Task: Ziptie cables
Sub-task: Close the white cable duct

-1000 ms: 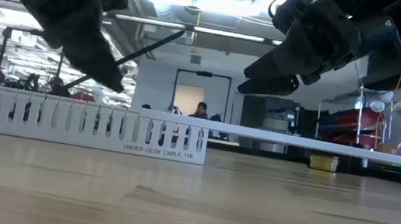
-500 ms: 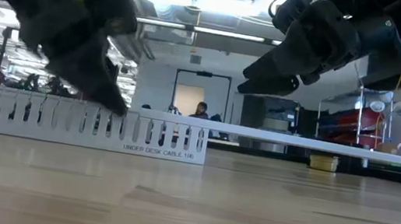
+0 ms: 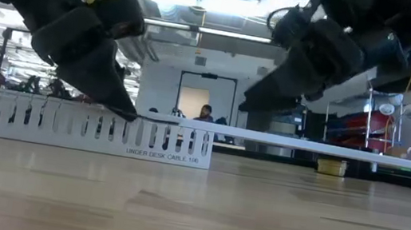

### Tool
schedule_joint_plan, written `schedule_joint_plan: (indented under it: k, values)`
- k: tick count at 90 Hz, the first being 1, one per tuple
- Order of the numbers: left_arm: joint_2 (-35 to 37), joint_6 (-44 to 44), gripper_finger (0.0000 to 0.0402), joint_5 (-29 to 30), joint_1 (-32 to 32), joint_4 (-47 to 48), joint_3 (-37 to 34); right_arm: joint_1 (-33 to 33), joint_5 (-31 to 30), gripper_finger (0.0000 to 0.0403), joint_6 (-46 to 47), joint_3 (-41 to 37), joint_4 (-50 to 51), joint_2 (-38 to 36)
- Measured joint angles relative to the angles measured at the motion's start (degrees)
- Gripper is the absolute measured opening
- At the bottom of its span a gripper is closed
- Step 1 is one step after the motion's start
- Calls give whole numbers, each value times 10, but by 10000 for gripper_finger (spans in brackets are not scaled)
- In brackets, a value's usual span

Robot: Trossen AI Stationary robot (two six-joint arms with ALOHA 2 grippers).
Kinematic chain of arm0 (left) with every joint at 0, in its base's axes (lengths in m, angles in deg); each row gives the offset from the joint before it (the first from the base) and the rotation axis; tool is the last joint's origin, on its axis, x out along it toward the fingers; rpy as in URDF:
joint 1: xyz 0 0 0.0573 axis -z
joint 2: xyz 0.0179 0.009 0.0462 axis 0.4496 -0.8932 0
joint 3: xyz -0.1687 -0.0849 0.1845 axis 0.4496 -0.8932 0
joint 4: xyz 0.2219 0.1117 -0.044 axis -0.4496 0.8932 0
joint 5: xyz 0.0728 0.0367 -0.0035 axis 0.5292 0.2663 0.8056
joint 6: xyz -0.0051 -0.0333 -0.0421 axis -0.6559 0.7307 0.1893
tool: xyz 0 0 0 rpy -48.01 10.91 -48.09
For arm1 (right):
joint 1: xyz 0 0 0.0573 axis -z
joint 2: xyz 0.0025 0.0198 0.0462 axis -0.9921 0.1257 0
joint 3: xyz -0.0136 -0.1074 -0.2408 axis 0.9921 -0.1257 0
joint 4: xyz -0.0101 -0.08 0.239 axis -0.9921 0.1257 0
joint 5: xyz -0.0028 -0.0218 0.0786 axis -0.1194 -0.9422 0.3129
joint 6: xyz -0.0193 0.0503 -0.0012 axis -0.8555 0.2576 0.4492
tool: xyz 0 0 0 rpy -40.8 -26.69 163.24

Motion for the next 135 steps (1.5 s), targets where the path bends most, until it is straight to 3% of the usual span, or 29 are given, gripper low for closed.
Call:
schedule_joint_plan:
  k: [37, 58, 85, 114, 135]
  values:
    - [-31, -8, 240, -11, 0, -26, 0, 0, 49, 321, -57, 40, 7, 39]
    - [-31, -9, 239, -11, 0, -29, 0, -1, 86, 321, -62, 40, 12, 39]
    - [-31, -2, 241, -12, 0, -35, 0, -1, 80, 321, -64, 40, 8, 39]
    - [-30, 10, 283, -20, -14, -38, 0, -1, 80, 321, -63, 40, 8, 39]
    - [-30, -17, 273, -27, -14, -53, 0, -1, 79, 321, -70, 40, 6, 39]
